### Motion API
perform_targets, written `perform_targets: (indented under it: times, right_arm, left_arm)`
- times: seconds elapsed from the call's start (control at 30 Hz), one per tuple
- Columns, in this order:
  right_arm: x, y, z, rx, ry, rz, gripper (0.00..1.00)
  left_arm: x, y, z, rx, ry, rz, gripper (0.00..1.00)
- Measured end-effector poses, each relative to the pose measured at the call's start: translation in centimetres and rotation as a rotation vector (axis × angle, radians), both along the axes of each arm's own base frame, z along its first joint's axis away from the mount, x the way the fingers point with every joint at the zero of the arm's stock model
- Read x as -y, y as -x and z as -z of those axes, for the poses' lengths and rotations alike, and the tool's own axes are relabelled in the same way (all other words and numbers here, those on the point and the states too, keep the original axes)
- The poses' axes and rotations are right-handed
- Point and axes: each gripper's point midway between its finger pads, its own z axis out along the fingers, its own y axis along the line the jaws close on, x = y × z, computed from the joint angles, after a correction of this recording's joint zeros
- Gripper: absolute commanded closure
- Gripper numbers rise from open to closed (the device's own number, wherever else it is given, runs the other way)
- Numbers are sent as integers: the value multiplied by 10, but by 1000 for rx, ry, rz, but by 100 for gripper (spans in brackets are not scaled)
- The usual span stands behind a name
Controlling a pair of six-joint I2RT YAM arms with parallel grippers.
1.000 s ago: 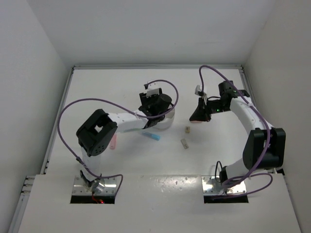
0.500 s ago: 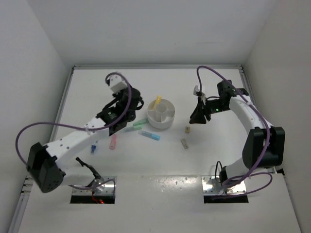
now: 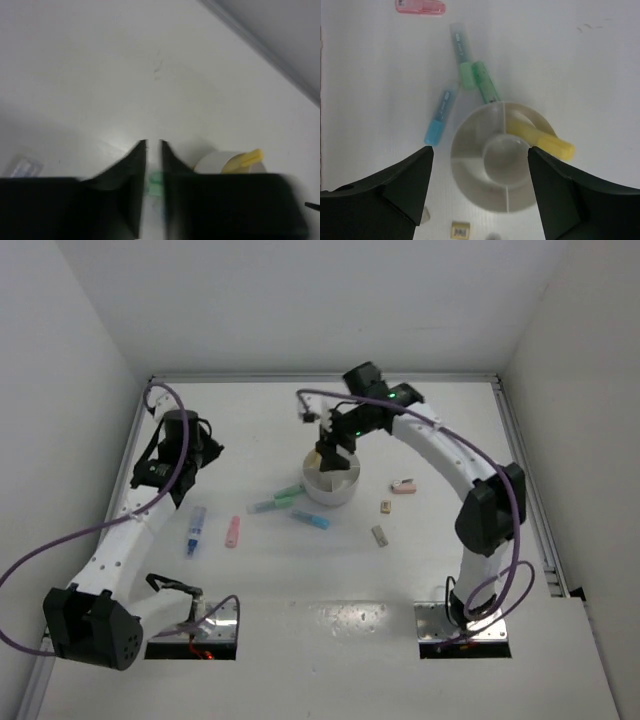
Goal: Sort the stationery into containers
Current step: Pick up the pen from the center of the board.
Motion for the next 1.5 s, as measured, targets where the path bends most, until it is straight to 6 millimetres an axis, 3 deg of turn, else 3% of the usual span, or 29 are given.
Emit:
perform_targets:
  times: [0.03,0.07,0.1,0.17,0.2,0.23,0.27,0.33,0.37,0.43,0.57,0.6,0.7,1.0,1.13,1.33,1.47,1.5]
  right_arm:
    - [-18,7,11,-7,25,-30,32]
    - [-33,11,25,-10,63,-44,54]
    - [-50,17,39,-23,103,-57,68]
    - [-79,21,58,-30,155,-77,86]
    - [-97,22,66,-23,169,-91,86]
    - [-114,24,73,-21,186,-105,86]
    - [-129,25,78,-13,197,-117,74]
    - [-158,32,89,7,213,-141,60]
    - [-169,38,98,18,230,-156,47]
    - [-183,49,115,27,268,-176,41]
    - [-193,74,157,28,370,-219,36]
    - [-193,77,164,28,388,-223,34]
    - [-189,77,180,35,436,-218,33]
    - [-191,47,187,126,450,-126,32]
    - [-195,42,188,139,447,-113,31]
    - [-196,38,208,124,468,-116,31]
    - [-195,34,206,128,466,-111,36]
    - [-195,34,207,127,467,-112,42]
  left_arm:
    - [-8,0,12,-29,9,5,100]
    - [-17,4,32,-80,18,6,99]
    - [-27,10,52,-127,33,-5,70]
    - [-51,24,84,-209,66,-55,42]
    - [-62,32,96,-242,83,-85,29]
    - [-73,38,103,-261,98,-119,25]
    - [-82,42,105,-264,107,-142,21]
    - [-95,44,99,-238,119,-172,20]
    - [-100,44,94,-216,123,-183,20]
    - [-108,42,86,-180,126,-193,20]
    - [-118,40,83,-158,136,-208,18]
    - [-119,40,82,-156,140,-209,12]
    - [-129,41,81,-144,152,-229,8]
    - [-132,42,82,-132,173,-227,7]
    - [-131,40,81,-124,176,-217,7]
    - [-130,41,77,-112,175,-213,7]
    - [-130,41,77,-111,175,-212,7]
    - [-130,40,77,-111,175,-213,7]
